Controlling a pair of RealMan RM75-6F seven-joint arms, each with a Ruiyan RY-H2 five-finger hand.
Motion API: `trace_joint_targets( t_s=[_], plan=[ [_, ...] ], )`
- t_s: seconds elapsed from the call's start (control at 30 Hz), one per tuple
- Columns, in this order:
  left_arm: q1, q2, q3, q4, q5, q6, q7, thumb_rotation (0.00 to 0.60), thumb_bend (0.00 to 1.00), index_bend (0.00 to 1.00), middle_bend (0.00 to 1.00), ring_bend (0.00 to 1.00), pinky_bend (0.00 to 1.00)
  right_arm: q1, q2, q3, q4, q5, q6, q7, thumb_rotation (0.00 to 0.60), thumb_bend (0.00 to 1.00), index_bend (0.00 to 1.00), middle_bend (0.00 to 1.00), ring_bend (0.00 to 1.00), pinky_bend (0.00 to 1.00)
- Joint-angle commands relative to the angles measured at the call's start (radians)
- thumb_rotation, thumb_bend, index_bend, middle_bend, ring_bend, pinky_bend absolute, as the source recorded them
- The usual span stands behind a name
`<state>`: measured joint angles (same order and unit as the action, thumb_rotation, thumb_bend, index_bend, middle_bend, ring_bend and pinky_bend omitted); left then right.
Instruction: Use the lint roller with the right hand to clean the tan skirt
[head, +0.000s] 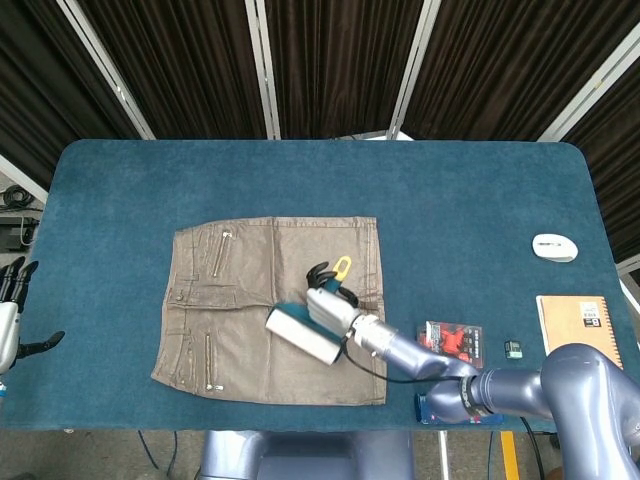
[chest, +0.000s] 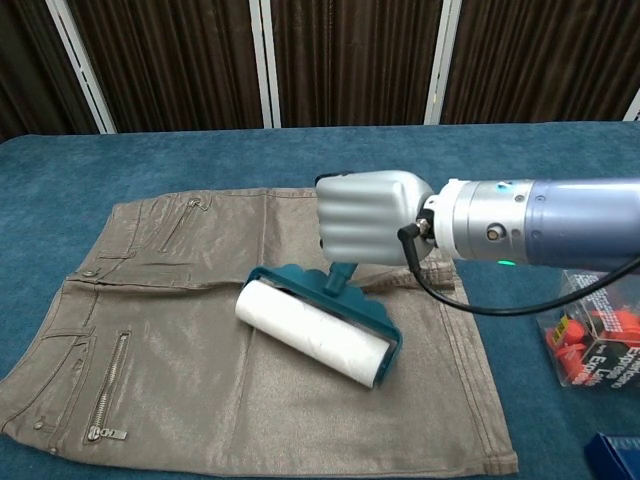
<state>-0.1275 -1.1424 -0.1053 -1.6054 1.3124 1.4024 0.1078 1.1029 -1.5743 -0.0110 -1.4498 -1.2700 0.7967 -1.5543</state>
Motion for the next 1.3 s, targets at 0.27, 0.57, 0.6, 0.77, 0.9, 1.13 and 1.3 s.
trace_joint_targets(
  t_s=[0.27,0.57,0.6,0.77,0.9,1.13,1.3],
  plan=[
    [-0.001,0.000,0.001,0.001,-0.003,-0.003,0.000,0.600,0.00,0.00,0.00,0.00,0.00,-0.004,-0.002,-0.054,-0.117,0.012,0.037,-0.115,0.600,0.80,0.59,0.60,0.53,0.43],
    [0.000,0.001,0.002,0.000,-0.001,-0.001,0.001,0.600,0.00,0.00,0.00,0.00,0.00,-0.014,-0.012,-0.050,-0.023,0.104,0.072,-0.167,0.600,0.80,0.59,0.60,0.54,0.43],
    [0.000,0.001,0.002,0.000,-0.002,-0.001,0.001,0.600,0.00,0.00,0.00,0.00,0.00,-0.015,-0.013,-0.047,-0.004,0.116,0.075,-0.166,0.600,0.80,0.59,0.60,0.54,0.43],
    [-0.002,-0.001,0.002,0.001,-0.006,-0.006,0.003,0.600,0.00,0.00,0.00,0.00,0.00,-0.018,-0.017,-0.019,0.104,0.174,0.091,-0.138,0.600,0.80,0.59,0.60,0.54,0.43],
    [-0.002,-0.001,-0.001,-0.001,-0.009,-0.005,0.005,0.600,0.00,0.00,0.00,0.00,0.00,-0.023,-0.014,-0.013,0.179,0.201,0.096,-0.120,0.600,0.80,0.59,0.60,0.54,0.43],
    [-0.006,-0.003,-0.002,-0.002,-0.014,-0.010,0.010,0.600,0.00,0.00,0.00,0.00,0.00,-0.032,-0.023,-0.038,0.237,0.204,0.089,-0.094,0.600,0.80,0.59,0.60,0.54,0.43],
    [-0.007,-0.003,-0.001,-0.003,-0.014,-0.012,0.011,0.600,0.00,0.00,0.00,0.00,0.00,-0.033,-0.023,-0.051,0.187,0.179,0.108,-0.094,0.600,0.80,0.59,0.60,0.54,0.43]
  ],
)
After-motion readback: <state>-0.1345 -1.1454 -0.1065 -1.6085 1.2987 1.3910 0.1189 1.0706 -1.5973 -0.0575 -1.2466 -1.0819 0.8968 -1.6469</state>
